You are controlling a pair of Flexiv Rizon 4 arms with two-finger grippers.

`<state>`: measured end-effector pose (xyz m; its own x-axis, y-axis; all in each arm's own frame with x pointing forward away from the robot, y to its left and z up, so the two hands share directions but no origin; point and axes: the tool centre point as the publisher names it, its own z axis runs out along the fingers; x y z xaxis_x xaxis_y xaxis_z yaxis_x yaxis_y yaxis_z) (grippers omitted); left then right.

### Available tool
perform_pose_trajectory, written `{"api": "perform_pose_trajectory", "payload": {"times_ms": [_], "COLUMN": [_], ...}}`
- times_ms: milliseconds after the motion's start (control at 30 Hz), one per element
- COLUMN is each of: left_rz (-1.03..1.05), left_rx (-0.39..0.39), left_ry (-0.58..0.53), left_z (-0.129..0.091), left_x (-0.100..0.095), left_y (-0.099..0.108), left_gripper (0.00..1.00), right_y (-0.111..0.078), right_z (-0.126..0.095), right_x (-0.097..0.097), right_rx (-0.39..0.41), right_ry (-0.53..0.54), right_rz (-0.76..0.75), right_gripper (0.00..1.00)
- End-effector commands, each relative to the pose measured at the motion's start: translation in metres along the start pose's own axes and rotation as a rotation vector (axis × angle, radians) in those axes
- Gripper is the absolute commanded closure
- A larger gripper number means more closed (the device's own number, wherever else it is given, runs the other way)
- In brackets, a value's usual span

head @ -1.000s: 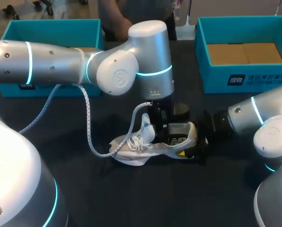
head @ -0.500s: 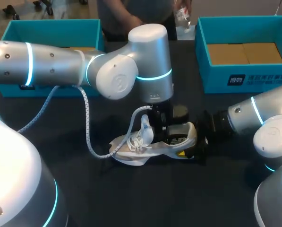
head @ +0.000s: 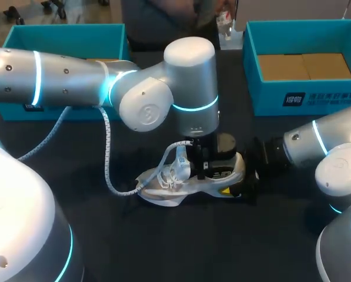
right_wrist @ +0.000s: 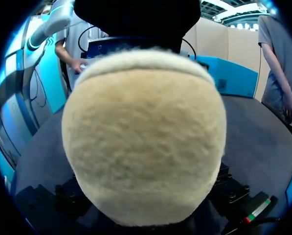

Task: Take the shoe out of the shoebox, open the shoe tongue, remove and reinsert the insole, then place the shoe into the shoebox

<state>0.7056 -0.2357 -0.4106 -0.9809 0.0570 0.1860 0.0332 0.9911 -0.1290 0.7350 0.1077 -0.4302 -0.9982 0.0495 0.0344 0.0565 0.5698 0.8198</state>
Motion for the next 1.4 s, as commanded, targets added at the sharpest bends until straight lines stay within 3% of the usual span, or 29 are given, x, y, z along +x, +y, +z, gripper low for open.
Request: {"api": "perform_pose_trajectory", "payload": {"times_ms": [33,633,1033,1400], "left_rz": [-0.004,0.05,0.067,0.026], "left_rx": [0.018,0.116,0.162,0.283], "left_ry": [-0.021,-0.025,-0.035,-0.027], "left_z": [0.006,-0.047,-0.061,-0.074], "left_x": [0.007,0.003,0.007,0.004], "left_y": [0.013,0.02,0.018,0.031], "left_gripper": [1.0,1.0,1.0,1.0], "right_y": [0.0,0.0,0.0,0.0], "right_z": [0.002,0.002,0.002,0.002], "right_x": [-0.002,-0.002,-0.002,-0.002], "right_rx": [0.004,0.004,0.004,0.004], "right_ry": [-0.001,-0.001,-0.001,-0.001], "right_rz": [0.002,0.002,0.002,0.002], "right_gripper": [1.0,1.0,1.0,1.0]}}
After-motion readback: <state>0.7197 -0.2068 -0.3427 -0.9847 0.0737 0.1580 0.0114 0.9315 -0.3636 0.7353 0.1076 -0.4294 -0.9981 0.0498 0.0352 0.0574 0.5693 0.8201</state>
